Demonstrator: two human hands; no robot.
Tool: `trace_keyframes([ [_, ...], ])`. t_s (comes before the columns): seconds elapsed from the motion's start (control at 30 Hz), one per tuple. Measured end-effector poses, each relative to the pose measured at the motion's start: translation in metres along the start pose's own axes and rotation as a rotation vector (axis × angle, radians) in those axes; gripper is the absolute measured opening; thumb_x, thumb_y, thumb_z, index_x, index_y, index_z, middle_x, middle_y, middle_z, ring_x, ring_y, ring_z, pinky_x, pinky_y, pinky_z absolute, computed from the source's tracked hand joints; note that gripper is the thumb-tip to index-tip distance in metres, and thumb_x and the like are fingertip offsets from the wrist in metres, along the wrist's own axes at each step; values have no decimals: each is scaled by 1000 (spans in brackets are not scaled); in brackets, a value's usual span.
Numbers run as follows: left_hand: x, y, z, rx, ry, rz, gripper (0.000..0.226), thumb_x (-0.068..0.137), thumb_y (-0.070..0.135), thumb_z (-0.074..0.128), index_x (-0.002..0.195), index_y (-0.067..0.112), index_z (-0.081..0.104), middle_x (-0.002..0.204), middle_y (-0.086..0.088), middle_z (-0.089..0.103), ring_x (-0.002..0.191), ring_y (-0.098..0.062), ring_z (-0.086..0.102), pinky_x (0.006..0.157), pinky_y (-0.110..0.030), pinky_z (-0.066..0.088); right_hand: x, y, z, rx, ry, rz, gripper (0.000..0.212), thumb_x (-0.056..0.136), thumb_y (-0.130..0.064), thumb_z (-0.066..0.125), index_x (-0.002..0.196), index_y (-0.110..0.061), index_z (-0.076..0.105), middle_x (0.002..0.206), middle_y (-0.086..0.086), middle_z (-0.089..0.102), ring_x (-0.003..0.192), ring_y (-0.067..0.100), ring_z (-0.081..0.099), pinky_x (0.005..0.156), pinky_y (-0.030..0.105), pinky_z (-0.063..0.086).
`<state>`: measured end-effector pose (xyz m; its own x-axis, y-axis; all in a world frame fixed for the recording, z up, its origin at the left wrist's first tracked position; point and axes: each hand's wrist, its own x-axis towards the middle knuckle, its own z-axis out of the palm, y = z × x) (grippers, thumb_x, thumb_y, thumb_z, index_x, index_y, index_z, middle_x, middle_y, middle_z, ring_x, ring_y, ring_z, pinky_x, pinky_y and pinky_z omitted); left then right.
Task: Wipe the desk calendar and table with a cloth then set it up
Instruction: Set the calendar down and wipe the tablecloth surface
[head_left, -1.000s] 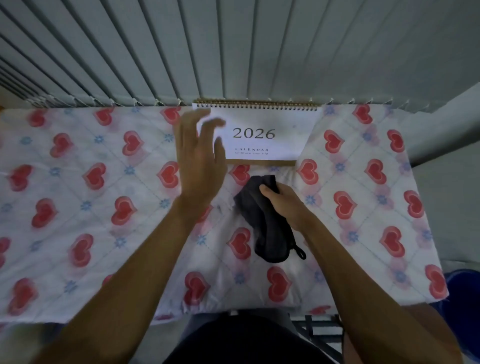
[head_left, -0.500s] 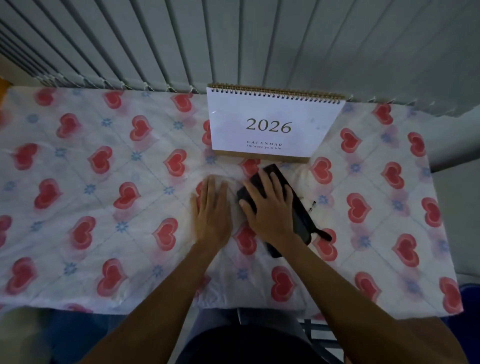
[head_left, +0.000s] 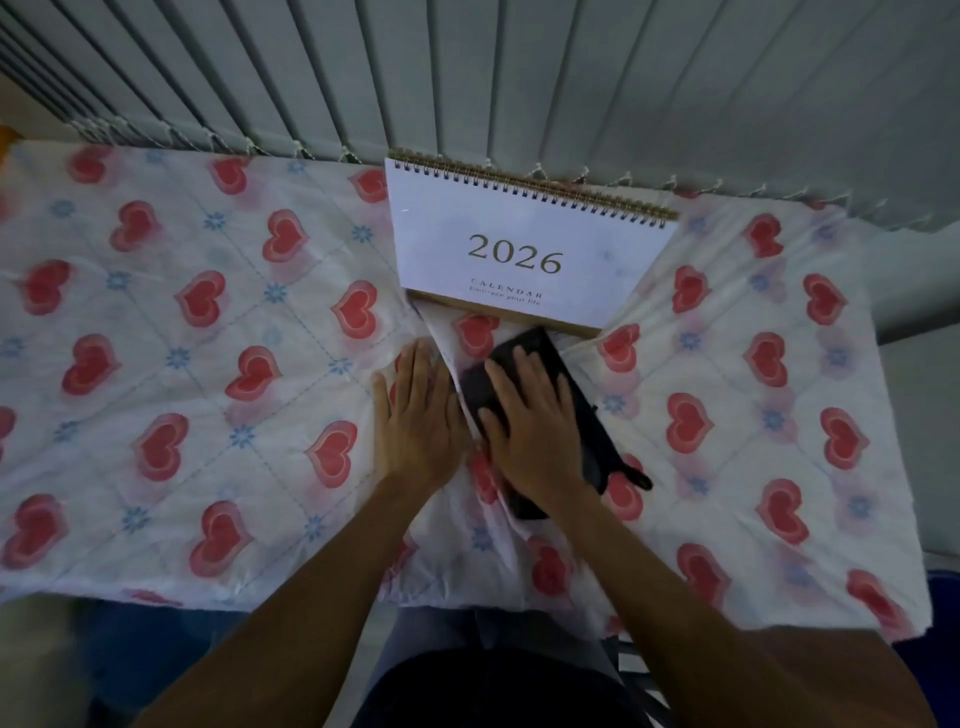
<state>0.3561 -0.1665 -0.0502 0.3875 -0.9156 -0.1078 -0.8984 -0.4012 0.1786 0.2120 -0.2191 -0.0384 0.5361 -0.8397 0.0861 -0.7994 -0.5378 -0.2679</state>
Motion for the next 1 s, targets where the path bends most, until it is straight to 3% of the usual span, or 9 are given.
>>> trace_keyframes([
  [0.1,-3,-8,-3,-10,7,33,56,104,36,20,156,18,16,165,-8,9,153,-25,5,121,-54,6,6,44,-12,-68,22,81,51,102,-47,41,149,-29,43,158,8,38,147,30,34,115,51,31],
  [0.23,-3,-3,-2,-39,9,17,57,103,37,18,156,19,17,165,-9,8,153,-25,4,121,-53,3,10,74,-19,-32,29,77,48,102,-39,44,148,-23,46,156,12,41,145,33,36,113,54,34],
  [0.33,-3,-1,0,-57,18,17,57,102,38,20,156,19,20,165,-10,11,152,-26,8,121,-54,8,13,75,-20,19,43,73,44,102,-31,45,143,-16,52,150,15,48,138,37,45,109,53,40],
  [0.47,-4,-2,-1,-39,30,27,57,102,38,21,156,19,20,165,-10,11,152,-26,8,120,-53,8,22,78,-29,29,113,139,35,99,-20,45,129,-10,60,134,16,59,117,41,55,92,56,49],
  [0.57,-5,1,0,-41,36,16,56,103,38,22,156,20,20,165,-9,10,152,-25,6,121,-53,7,25,66,-43,71,274,198,32,98,-16,45,121,-5,65,126,18,62,111,40,57,91,54,49],
  [0.67,-6,1,0,-39,46,8,57,103,38,18,156,19,19,165,-9,10,153,-25,6,121,-53,7,12,29,-55,87,358,125,28,98,-13,50,120,-7,67,127,18,61,109,37,55,92,47,47],
  [0.8,-8,2,-6,-1,12,40,65,98,43,11,157,17,16,164,-12,9,152,-28,5,120,-55,7,1,-24,-33,29,206,-36,28,93,-17,55,117,-15,69,129,15,62,113,35,56,90,48,48],
  [0.93,-6,1,-6,3,16,17,67,96,46,18,155,16,20,163,-13,14,152,-27,8,120,-55,8,0,-21,-7,-27,49,45,35,97,-37,50,130,-33,60,149,9,50,134,39,46,100,55,38],
  [1.0,-6,-2,-2,26,19,35,63,98,42,22,156,16,21,164,-12,14,152,-26,8,120,-54,9,-5,-13,-8,-86,42,48,36,97,-39,49,132,-36,57,151,8,48,131,40,47,97,55,38],
])
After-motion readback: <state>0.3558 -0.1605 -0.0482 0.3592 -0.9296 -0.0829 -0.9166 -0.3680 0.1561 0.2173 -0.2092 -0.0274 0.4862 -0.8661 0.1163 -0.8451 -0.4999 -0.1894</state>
